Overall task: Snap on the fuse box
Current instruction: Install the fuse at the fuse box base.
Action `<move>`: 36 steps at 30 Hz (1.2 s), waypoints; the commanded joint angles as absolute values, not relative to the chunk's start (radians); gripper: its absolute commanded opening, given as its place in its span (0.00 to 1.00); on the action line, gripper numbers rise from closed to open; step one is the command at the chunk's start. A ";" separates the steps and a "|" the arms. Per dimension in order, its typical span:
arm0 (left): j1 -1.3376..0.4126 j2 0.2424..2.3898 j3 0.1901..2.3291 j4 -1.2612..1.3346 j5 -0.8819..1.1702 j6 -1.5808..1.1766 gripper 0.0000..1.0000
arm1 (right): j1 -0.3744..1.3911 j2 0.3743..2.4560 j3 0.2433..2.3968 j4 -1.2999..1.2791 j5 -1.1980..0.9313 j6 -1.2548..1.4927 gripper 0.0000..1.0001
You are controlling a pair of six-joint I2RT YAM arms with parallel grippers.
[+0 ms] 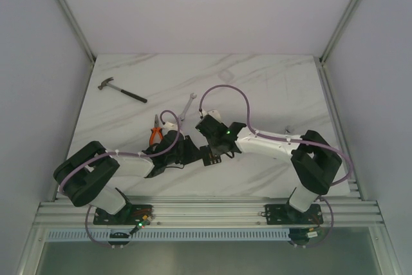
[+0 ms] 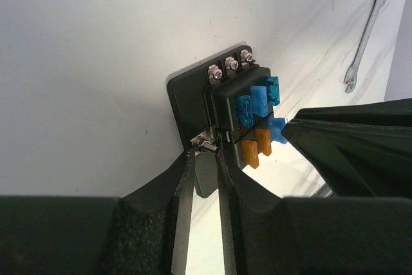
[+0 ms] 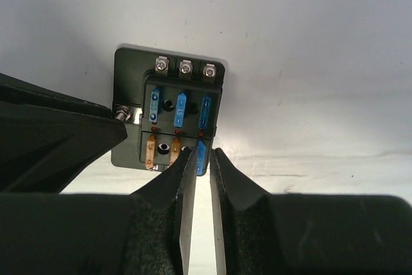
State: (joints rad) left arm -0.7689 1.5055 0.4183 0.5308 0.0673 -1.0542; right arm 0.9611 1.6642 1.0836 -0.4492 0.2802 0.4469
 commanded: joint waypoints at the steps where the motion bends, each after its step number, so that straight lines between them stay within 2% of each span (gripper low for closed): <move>1: -0.767 1.514 0.418 0.559 0.073 -1.062 0.30 | 0.957 1.690 1.114 -0.485 0.263 0.466 0.21; 7: -0.768 1.512 0.417 0.559 0.074 -1.062 0.30 | 0.954 1.716 1.121 -0.490 0.237 0.467 0.19; 13: -0.768 1.515 0.417 0.561 0.075 -1.063 0.30 | 0.953 1.734 1.119 -0.501 0.222 0.468 0.00; 31: -0.767 1.517 0.406 0.568 0.071 -1.072 0.29 | 0.923 1.949 1.008 -0.456 0.163 0.418 0.00; 36: -0.768 1.509 0.405 0.563 0.066 -1.074 0.29 | 0.931 1.865 1.060 -0.457 0.168 0.390 0.02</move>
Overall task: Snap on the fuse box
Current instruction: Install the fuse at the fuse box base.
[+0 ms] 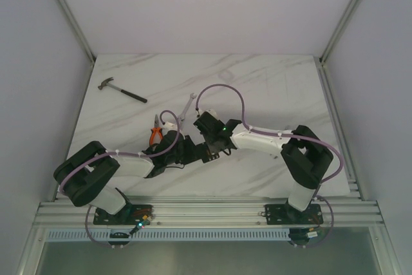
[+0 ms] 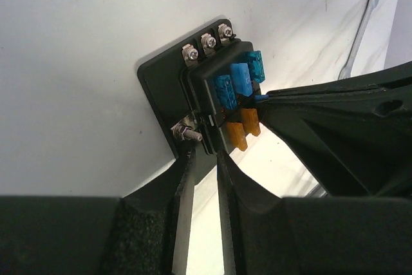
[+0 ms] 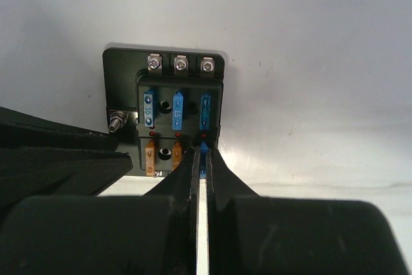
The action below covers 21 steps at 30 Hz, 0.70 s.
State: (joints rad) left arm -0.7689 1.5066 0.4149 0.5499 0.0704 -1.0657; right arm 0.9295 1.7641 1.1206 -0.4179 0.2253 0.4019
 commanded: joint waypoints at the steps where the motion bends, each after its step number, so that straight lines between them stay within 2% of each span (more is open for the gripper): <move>1: -0.768 1.508 0.404 0.562 0.064 -1.074 0.29 | 0.931 1.835 1.072 -0.457 0.166 0.384 0.05; 4: -0.768 1.506 0.403 0.558 0.060 -1.075 0.29 | 0.931 1.753 1.104 -0.460 0.168 0.377 0.16; 11: -0.768 1.512 0.404 0.556 0.060 -1.076 0.29 | 0.925 1.646 1.138 -0.464 0.198 0.388 0.23; 21: -0.768 1.509 0.402 0.552 0.056 -1.080 0.29 | 0.908 1.695 1.136 -0.470 0.193 0.410 0.21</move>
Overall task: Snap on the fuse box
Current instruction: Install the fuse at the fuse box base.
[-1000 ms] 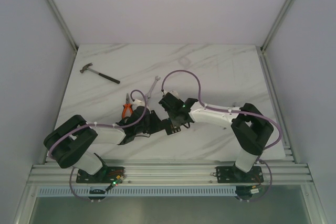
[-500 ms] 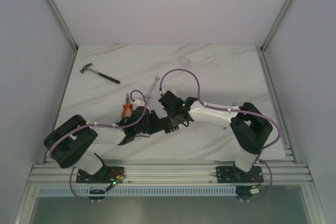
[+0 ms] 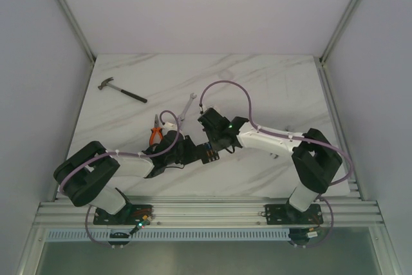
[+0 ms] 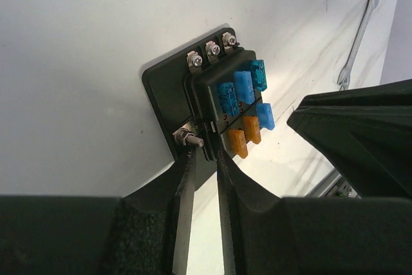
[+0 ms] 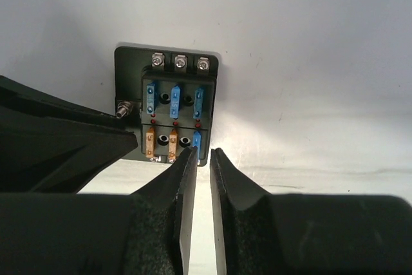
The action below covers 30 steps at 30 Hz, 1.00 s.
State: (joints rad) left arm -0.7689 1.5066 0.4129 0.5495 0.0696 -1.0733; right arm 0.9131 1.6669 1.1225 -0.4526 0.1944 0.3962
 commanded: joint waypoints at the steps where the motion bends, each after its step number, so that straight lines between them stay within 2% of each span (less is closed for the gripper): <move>1: -0.767 1.509 0.403 0.551 0.056 -1.081 0.29 | 0.907 1.698 1.138 -0.468 0.189 0.410 0.20; 8: -0.768 1.512 0.405 0.551 0.057 -1.080 0.29 | 0.906 1.716 1.141 -0.456 0.150 0.407 0.15; 20: -0.768 1.516 0.410 0.550 0.059 -1.078 0.29 | 0.903 1.783 1.138 -0.516 0.118 0.413 0.00; 30: -0.767 1.521 0.412 0.549 0.056 -1.080 0.29 | 0.904 1.914 1.124 -0.591 0.144 0.386 0.00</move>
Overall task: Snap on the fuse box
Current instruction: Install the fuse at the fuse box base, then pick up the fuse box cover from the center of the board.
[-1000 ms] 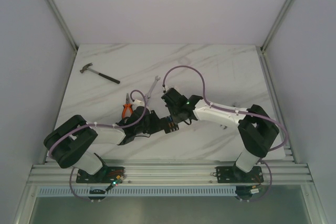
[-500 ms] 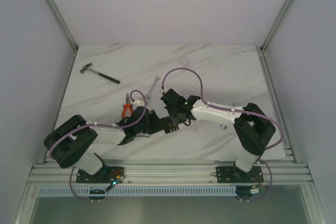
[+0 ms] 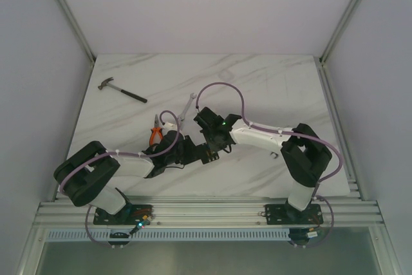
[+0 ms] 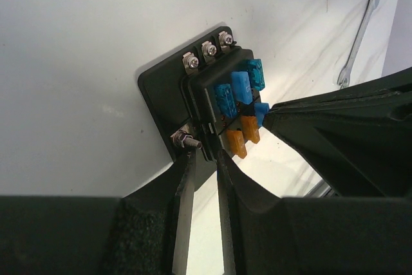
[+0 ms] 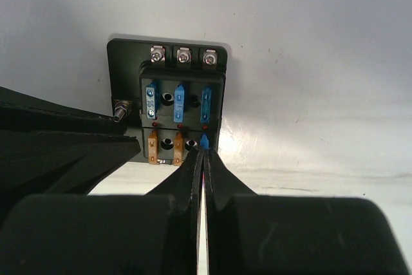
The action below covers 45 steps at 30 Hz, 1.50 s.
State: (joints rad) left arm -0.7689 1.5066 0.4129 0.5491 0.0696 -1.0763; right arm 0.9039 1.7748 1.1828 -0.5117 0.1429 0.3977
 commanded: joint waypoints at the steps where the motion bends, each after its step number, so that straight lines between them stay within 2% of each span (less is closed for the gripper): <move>1: -0.767 1.522 0.410 0.549 0.055 -1.081 0.29 | 0.905 1.929 1.119 -0.591 0.138 0.381 0.00; 9: -0.767 1.534 0.400 0.557 0.041 -1.092 0.29 | 0.913 2.049 1.087 -0.523 0.096 0.362 0.00; 17: -0.755 1.527 0.450 0.522 0.024 -1.054 0.30 | 0.895 1.832 1.226 -0.472 0.157 0.257 0.00; 19: -0.746 1.518 0.465 0.521 0.033 -1.046 0.30 | 0.880 1.782 1.270 -0.466 0.168 0.213 0.10; 26: -0.724 1.423 0.532 0.424 -0.025 -0.955 0.44 | 0.726 1.671 1.339 -0.323 0.144 0.112 0.45; 33: -0.652 1.324 0.534 0.375 -0.039 -0.898 0.63 | 0.545 1.823 1.461 -0.184 0.189 0.071 0.79; 36: -0.628 1.313 0.528 0.367 -0.035 -0.883 0.71 | 0.480 1.910 1.525 -0.115 0.151 0.034 0.90; 40: -0.599 1.314 0.522 0.366 -0.030 -0.864 0.79 | 0.425 2.050 1.642 -0.054 0.089 0.007 0.99; 45: -0.574 1.327 0.523 0.370 -0.017 -0.842 0.87 | 0.382 2.233 1.798 0.008 -0.012 -0.092 1.00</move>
